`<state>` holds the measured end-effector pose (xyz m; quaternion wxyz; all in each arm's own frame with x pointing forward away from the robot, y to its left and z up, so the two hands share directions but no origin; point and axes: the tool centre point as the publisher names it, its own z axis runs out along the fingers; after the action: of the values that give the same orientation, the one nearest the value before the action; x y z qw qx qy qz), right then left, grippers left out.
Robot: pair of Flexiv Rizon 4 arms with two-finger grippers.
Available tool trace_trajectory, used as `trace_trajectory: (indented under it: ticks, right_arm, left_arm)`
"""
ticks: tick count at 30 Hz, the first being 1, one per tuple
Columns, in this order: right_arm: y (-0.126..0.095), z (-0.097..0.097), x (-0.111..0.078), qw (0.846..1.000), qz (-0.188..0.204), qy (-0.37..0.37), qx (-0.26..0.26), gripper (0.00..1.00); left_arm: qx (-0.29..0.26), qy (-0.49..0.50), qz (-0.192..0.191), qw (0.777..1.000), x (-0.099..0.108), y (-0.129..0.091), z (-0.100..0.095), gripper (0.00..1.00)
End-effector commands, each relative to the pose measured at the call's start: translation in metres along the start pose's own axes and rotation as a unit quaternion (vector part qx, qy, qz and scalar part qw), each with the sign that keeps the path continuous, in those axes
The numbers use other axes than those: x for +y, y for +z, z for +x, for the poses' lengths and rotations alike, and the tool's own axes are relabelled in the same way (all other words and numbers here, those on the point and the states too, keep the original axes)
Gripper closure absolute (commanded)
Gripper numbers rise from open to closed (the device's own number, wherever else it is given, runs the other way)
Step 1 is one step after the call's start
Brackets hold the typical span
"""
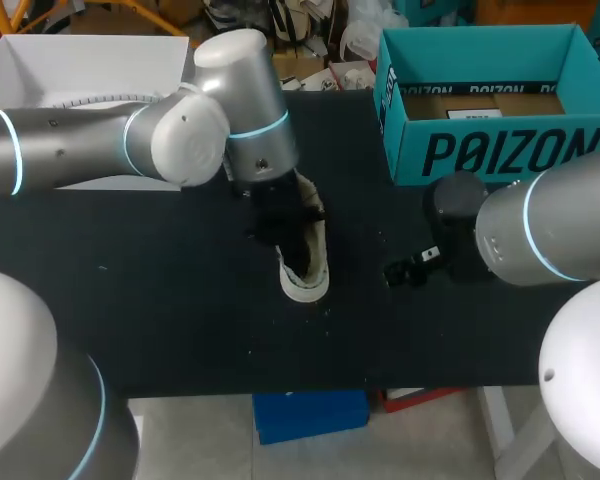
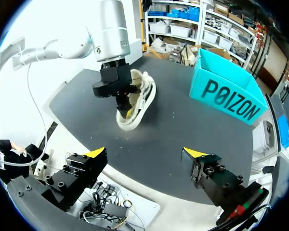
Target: Take the shoe out of the shoebox, open the shoe tongue, remove and reinsert the insole, then place the shoe into the shoebox
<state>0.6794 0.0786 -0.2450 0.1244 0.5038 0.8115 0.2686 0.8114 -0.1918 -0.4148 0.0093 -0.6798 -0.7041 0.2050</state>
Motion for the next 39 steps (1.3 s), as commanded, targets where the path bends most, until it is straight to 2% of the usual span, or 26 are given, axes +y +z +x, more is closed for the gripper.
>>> trace_trajectory:
  ticks: [1,3,5,6,14,20,25,29,32,39]
  right_arm:
    - [0.001,0.002,0.000,1.000,0.000,0.000,-0.002,0.00]
    - [0.001,0.002,0.000,1.000,0.000,0.000,-0.002,0.00]
    - [0.001,0.002,0.000,1.000,0.000,0.000,-0.002,0.00]
    - [0.001,0.002,0.000,1.000,0.000,0.000,-0.002,0.00]
    - [0.001,0.002,0.000,1.000,0.000,0.000,-0.002,0.00]
    - [0.001,0.002,0.000,1.000,0.000,0.000,-0.002,0.00]
    - [0.001,0.002,0.000,1.000,0.000,0.000,-0.002,0.00]
    - [0.001,0.002,0.000,1.000,0.000,0.000,-0.002,0.00]
    - [0.001,0.002,0.000,1.000,0.000,0.000,-0.002,0.00]
    - [0.001,0.002,0.000,1.000,0.000,0.000,-0.002,0.00]
  left_arm:
    - [-0.024,0.007,-0.001,1.000,-0.003,-0.016,0.000,1.00]
    - [-0.055,0.011,0.000,0.998,-0.008,-0.030,-0.001,1.00]
    - [-0.103,0.011,0.017,0.995,-0.013,-0.045,-0.002,1.00]
    - [-0.109,0.015,0.010,0.994,-0.014,-0.052,-0.003,1.00]
    - [-0.264,0.004,0.003,0.965,-0.020,-0.109,-0.002,1.00]
    - [-0.349,-0.026,-0.023,0.936,-0.013,-0.134,0.006,1.00]
    - [-0.395,-0.080,-0.064,0.913,0.011,-0.147,0.016,1.00]
    - [-0.394,-0.107,-0.106,0.907,0.034,-0.154,0.015,1.00]
    - [-0.389,-0.118,-0.125,0.905,0.049,-0.157,0.010,1.00]
    - [-0.341,-0.126,-0.148,0.920,0.076,-0.156,-0.008,1.00]
